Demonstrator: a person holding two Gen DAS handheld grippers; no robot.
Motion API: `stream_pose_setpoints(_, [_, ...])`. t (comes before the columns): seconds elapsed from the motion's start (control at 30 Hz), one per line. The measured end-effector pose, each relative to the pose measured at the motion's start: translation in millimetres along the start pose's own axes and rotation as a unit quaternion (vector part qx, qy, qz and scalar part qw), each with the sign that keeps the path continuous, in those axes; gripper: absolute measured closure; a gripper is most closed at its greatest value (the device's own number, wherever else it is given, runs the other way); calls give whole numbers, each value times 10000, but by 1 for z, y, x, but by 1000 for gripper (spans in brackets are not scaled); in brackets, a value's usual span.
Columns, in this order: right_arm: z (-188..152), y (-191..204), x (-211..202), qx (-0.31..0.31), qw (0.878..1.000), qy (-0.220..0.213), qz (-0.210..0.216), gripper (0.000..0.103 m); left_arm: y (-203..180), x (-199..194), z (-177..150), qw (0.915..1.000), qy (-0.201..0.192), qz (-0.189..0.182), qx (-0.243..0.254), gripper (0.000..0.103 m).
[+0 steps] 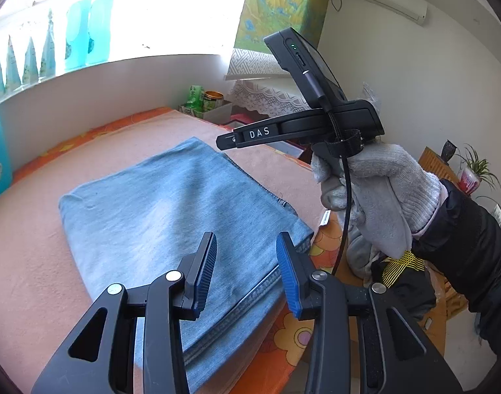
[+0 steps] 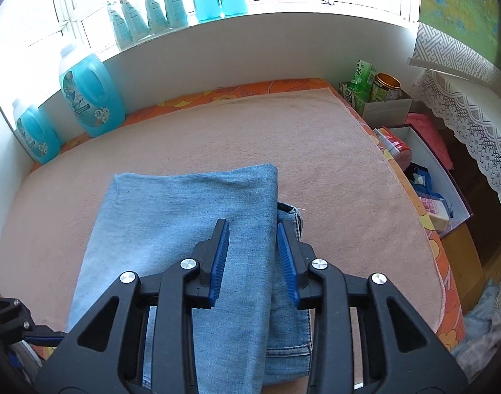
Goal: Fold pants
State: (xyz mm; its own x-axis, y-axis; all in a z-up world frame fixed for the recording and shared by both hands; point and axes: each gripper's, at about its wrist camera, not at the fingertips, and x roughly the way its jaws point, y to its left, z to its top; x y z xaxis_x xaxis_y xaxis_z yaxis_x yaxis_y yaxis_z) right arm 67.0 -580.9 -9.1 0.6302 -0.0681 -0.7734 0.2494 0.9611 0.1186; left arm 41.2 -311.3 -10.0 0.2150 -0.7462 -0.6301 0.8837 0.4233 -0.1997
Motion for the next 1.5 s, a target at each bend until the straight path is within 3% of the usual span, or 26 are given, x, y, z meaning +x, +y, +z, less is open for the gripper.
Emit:
stream_pose_setpoints(0.13, [-5, 2, -6, -119, 9999, -55, -109, 67, 2, 0, 7, 9998, -54, 173, -9, 59])
stream_pose_setpoints(0.2, [-7, 0, -6, -200, 9995, -106, -229, 47, 10, -2, 7, 9996, -42, 263, -99, 58])
stream_pose_setpoints(0.3, [-8, -6, -5, -167, 9995, -149, -213, 30, 33, -10, 5, 9984, -58, 435, -349, 50])
stream_pose_setpoints(0.47, [-10, -10, -3, -184, 9995, -199, -162, 15, 82, -20, -2, 9926, -101, 728, -968, 48])
stream_pose_setpoints(0.6, [-11, -10, 10, -259, 9996, 101, 90, 1, 117, -18, -10, 9859, -10, 739, -1504, 42])
stream_pose_setpoints(0.9, [-8, -39, 69, 92, 9957, 908, 168, 1, 157, 25, -27, 9696, 531, 559, -2323, 41])
stream_pose_setpoints(1.07, [-9, -56, 89, 383, 9919, 1037, 632, 0, 169, 51, -33, 9622, 774, 440, -2572, 41])
stream_pose_setpoints(1.2, [-15, -63, 103, 538, 9867, 1179, 982, 0, 170, 59, -25, 9635, 704, 373, -2558, 40])
stream_pose_setpoints(1.37, [-18, -60, 104, 400, 9884, 966, 1103, 1, 174, 66, -22, 9631, 503, 267, -2631, 40])
stream_pose_setpoints(1.43, [-19, -57, 101, 376, 9865, 907, 1308, 14, 177, 68, -22, 9616, 398, 151, -2712, 40])
stream_pose_setpoints(1.5, [-23, -55, 102, 583, 9768, 1020, 1791, 55, 180, 71, -21, 9593, 302, 78, -2807, 41])
